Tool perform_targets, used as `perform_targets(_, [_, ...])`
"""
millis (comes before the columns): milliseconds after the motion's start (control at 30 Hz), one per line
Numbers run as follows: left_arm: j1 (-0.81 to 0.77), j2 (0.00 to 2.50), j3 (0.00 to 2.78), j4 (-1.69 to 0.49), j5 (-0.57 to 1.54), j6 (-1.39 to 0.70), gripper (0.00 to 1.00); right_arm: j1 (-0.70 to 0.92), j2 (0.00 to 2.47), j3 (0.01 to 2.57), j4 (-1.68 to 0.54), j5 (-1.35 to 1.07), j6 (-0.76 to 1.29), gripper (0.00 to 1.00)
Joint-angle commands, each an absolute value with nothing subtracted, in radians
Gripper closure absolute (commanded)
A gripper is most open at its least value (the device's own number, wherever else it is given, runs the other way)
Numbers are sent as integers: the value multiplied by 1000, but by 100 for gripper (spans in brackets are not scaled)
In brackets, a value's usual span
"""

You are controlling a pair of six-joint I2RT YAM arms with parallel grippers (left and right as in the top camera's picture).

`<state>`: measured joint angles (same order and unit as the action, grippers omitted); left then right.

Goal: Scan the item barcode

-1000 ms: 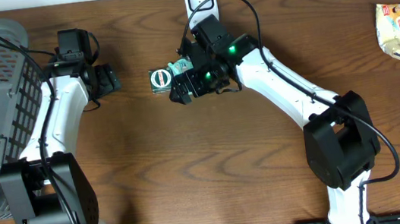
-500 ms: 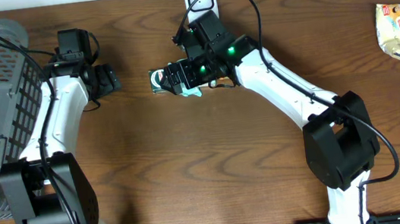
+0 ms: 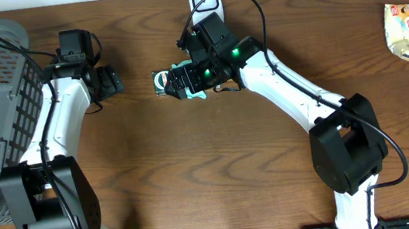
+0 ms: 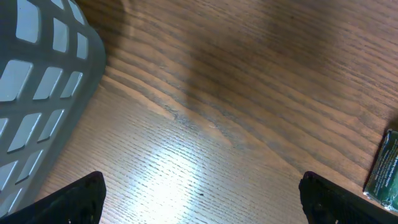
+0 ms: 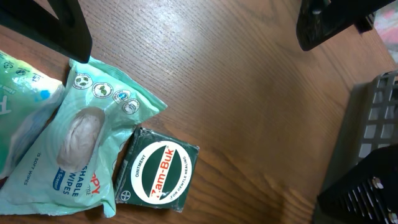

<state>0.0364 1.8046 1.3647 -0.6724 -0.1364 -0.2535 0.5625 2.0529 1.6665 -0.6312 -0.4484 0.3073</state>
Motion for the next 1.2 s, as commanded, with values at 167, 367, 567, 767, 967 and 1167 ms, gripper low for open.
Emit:
perform_targets(167, [36, 1805, 1359, -673, -142, -240, 2, 571, 2054, 1665, -632, -431, 318, 1])
perform_targets(367, [36, 1805, 1359, -673, -142, -240, 2, 571, 2054, 1665, -639, -389, 318, 1])
perform_targets(567, [36, 1805, 1359, -673, -142, -241, 2, 571, 2054, 1665, -640, -383, 318, 1])
perform_targets(767, [36, 1805, 1359, -673, -142, -240, 2, 571, 2054, 1665, -639, -383, 318, 1])
perform_targets(967, [36, 1805, 1359, -672, -142, -240, 3, 571, 2054, 1665, -639, -383, 318, 1])
perform_targets(1167, [36, 1805, 1359, -673, -142, -240, 2, 571, 2054, 1665, -647, -367, 317, 1])
